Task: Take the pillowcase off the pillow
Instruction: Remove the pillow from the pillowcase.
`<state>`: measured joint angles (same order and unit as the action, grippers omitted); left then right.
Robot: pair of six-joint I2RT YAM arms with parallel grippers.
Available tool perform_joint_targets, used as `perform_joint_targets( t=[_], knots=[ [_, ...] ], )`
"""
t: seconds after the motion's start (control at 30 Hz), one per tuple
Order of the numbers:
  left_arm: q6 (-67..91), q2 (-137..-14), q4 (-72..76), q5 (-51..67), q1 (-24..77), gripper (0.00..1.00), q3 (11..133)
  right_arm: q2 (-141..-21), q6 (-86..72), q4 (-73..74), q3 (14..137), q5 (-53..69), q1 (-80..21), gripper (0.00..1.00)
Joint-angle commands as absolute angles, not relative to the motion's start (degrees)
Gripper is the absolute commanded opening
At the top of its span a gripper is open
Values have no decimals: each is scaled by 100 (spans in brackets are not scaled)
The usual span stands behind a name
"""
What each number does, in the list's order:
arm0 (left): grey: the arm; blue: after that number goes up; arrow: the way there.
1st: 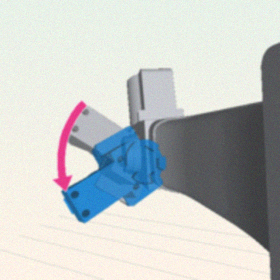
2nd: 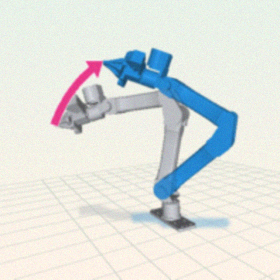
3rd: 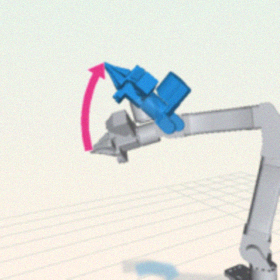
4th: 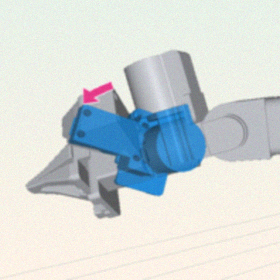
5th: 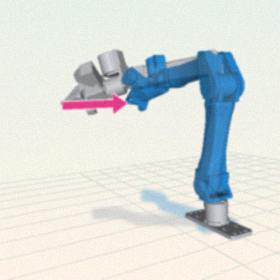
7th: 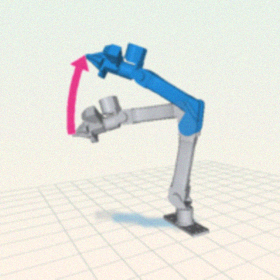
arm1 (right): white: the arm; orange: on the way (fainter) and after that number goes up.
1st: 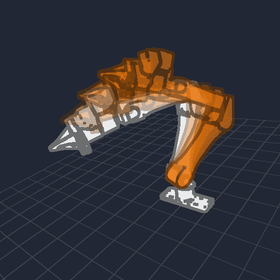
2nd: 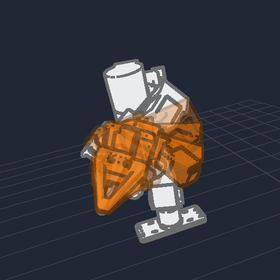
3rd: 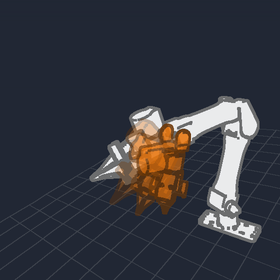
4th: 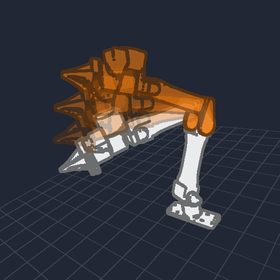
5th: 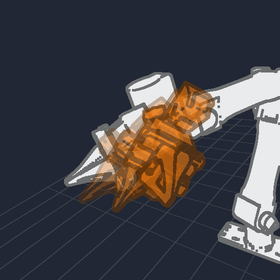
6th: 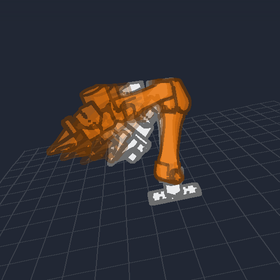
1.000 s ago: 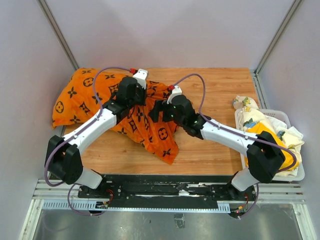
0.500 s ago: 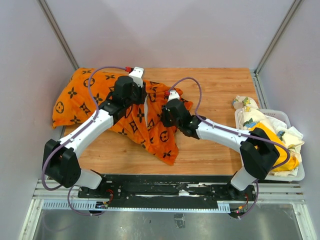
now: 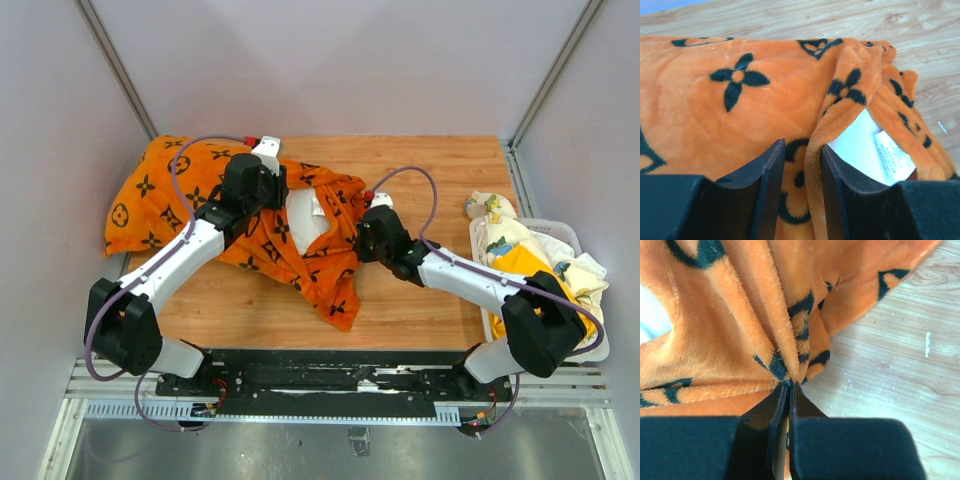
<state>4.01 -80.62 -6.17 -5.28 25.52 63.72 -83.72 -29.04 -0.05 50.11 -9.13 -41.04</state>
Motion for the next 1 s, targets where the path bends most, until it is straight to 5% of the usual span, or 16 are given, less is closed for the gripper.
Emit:
perform_joint_targets(
  t=[0.0, 0.47, 0.53, 0.7, 0.97],
  knots=[
    [391, -7923, -553, -598, 2395, 39, 6284, -8173, -3077, 246, 4727, -1081, -3860, 1],
    [434, -7825, -747, -487, 2290, 50, 6362, -8016, -3445, 697, 4748, -1455, -3539, 9],
    [439, -7814, -756, -450, 2280, 50, 6352, -7851, -3379, 627, 4756, -1483, -3569, 21],
    [490, -7862, -669, 24, 2277, 50, 6244, -7568, -2920, 256, 4935, -1679, -3879, 73],
    [637, -8009, -535, 746, 2348, 46, 6102, -8217, -2523, 51, 5840, -1124, -4063, 89]
  ],
)
